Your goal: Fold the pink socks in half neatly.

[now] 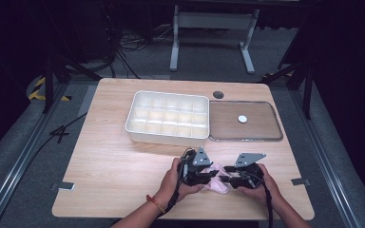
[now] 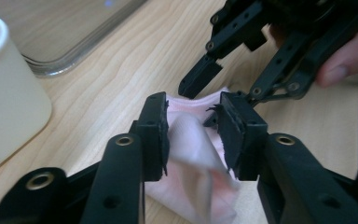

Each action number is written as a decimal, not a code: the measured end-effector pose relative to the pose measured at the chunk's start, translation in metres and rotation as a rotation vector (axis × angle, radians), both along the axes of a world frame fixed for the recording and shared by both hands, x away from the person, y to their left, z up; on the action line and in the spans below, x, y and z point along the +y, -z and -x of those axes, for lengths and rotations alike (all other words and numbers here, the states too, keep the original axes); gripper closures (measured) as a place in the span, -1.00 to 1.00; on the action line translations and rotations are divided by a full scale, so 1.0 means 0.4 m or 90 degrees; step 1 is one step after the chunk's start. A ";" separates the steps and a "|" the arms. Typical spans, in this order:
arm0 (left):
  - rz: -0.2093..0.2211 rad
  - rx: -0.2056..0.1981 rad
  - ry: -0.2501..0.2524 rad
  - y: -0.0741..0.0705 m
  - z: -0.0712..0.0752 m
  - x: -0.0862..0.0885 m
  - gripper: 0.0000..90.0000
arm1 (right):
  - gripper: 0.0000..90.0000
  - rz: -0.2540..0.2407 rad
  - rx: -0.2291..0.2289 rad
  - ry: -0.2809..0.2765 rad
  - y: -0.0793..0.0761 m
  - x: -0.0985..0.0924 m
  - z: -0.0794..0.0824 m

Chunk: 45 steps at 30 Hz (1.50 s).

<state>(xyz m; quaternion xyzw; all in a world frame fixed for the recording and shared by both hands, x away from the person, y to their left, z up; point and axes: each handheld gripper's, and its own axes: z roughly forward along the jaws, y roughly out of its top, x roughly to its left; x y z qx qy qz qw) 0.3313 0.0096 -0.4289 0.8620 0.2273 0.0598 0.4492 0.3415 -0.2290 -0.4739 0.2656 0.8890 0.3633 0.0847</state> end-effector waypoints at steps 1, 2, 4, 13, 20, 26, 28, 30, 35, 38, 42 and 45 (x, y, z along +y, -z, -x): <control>0.012 -0.005 0.002 -0.007 0.001 0.011 0.33 | 0.26 0.000 0.000 0.000 0.000 0.000 0.000; 0.028 -0.007 -0.001 -0.013 0.003 0.021 0.34 | 0.26 -0.001 0.000 0.001 0.000 0.000 0.000; 0.034 -0.012 -0.009 -0.027 0.006 0.043 0.34 | 0.26 -0.001 0.001 0.001 0.000 0.000 0.000; -0.032 0.017 -0.022 0.044 0.017 0.062 0.40 | 0.26 -0.001 0.000 0.002 0.000 0.000 0.000; -0.088 0.016 -0.025 0.098 0.031 0.033 0.13 | 0.21 0.006 -0.010 0.003 0.000 0.001 0.002; -0.094 0.021 -0.029 0.119 0.026 0.033 0.07 | 0.14 0.020 -0.017 -0.004 -0.011 -0.003 0.005; -0.091 0.021 -0.029 0.121 0.024 0.035 0.07 | 0.14 0.021 -0.021 -0.005 -0.016 -0.006 0.005; -0.086 0.026 -0.029 0.124 0.022 0.038 0.06 | 0.18 0.033 -0.028 -0.002 -0.037 -0.014 0.006; -0.081 0.033 -0.026 0.128 0.017 0.043 0.04 | 0.44 -0.036 -0.084 0.029 -0.108 -0.031 0.017; -0.081 0.033 -0.022 0.128 0.013 0.044 0.02 | 0.71 -0.047 -0.117 0.016 -0.133 -0.010 0.029; -0.083 0.036 -0.019 0.127 0.009 0.046 -0.01 | 0.85 -0.053 -0.131 -0.024 -0.140 0.031 0.045; -0.086 0.028 -0.020 0.127 0.008 0.048 -0.01 | 0.85 -0.048 -0.126 -0.051 -0.127 0.054 0.049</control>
